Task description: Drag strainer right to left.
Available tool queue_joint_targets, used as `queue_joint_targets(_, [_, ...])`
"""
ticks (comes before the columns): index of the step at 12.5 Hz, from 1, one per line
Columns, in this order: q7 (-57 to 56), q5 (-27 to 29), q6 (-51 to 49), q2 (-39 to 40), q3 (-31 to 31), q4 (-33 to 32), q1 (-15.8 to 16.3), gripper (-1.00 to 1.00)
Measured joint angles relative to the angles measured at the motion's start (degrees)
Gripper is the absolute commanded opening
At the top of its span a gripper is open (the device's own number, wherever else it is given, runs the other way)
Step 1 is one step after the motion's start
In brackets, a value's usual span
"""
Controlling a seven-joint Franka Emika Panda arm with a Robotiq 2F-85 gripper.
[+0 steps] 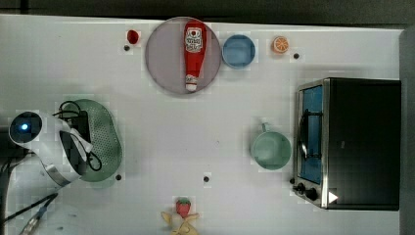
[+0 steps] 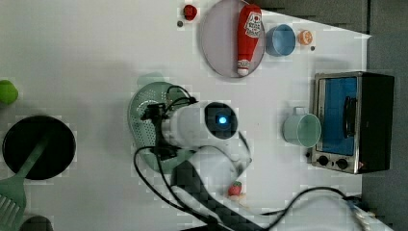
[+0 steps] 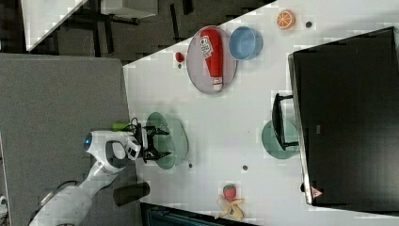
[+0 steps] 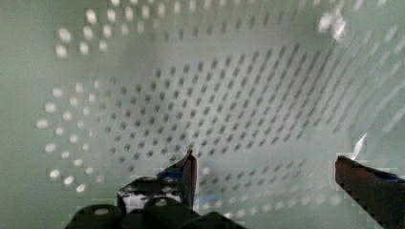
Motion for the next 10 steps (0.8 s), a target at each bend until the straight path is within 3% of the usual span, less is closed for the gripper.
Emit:
queue_joint_targets(4, [-15.1, 0.4, -14.3, -13.6, -7.6, -0.8, 0.5, 1.0])
queue_joint_targets(7, [-26.7, -0.5, -19.1, -27.0, -18.6, 0.2, 1.3, 1.0])
queue_joint_targets(10, [-38.2, -4.1, -25.1, -37.8, -30.1, 2.4, -0.9, 1.0])
